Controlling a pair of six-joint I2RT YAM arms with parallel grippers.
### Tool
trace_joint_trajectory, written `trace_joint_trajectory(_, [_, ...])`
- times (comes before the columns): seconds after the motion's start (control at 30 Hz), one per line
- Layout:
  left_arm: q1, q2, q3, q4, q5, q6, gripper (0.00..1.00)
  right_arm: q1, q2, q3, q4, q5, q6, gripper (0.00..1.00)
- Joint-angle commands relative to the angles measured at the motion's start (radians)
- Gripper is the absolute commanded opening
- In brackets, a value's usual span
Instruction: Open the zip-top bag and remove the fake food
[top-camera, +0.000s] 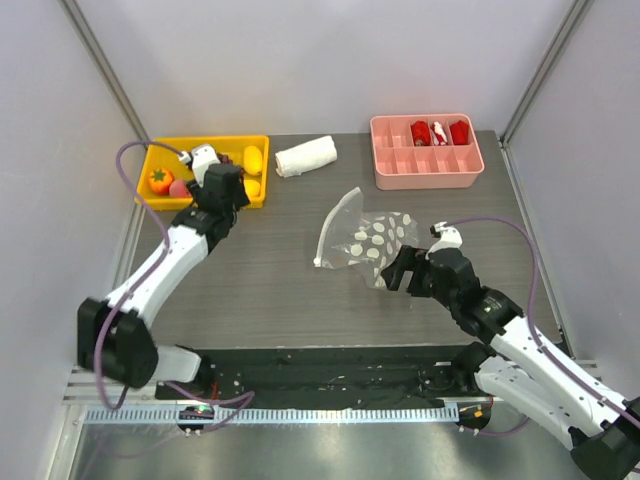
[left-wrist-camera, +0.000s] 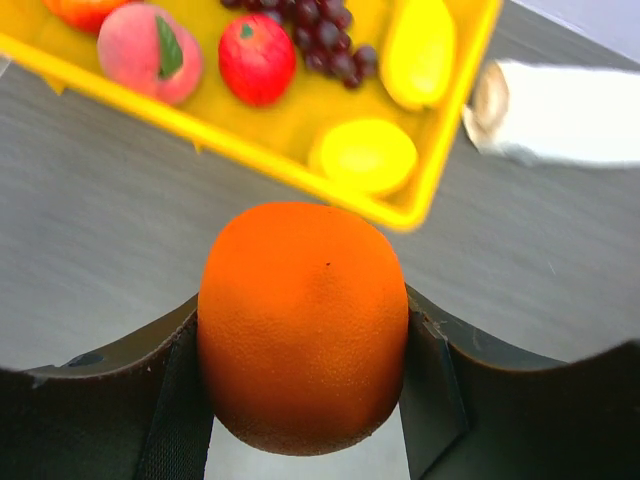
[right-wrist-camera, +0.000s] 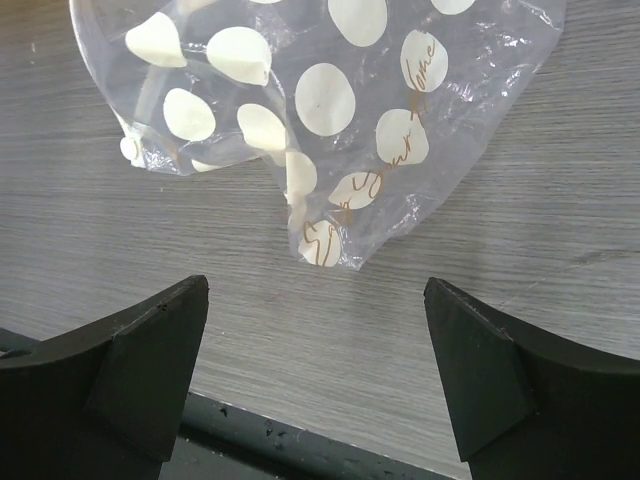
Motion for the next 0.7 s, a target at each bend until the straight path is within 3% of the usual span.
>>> trace_joint_trajectory(0.0, [0.139,0.242,0.168,0.254,0.095,0.079,0.0,0.0,-0.045,0.025,-0.05,-0.002,0.018,0.94])
trace_joint_trajectory(0.2, [0.25,0.589,0.421,0.295,0.297,0.139,0.07,0.002,-0.057,0.029,-0.05,-0.011,0.006,0.94])
trace_joint_trajectory(0.37, [0.267,0.849,0.799,0.121,0.435,0.171,0.16,0.0,-0.06,0.018,-0.033,-0.023,0.006,0.94])
trace_joint_trajectory(0.57, [0.273,1.012,0.974,0.009,0.452,0.182,0.35,0.0,-0.073,0.02,-0.036,-0.047,0.004,0.94])
trace_joint_trajectory(0.67, [0.275,1.003,0.947,-0.001,0.397,0.173,0.56,0.002,-0.073,0.025,-0.036,-0.057,0.007,0.94])
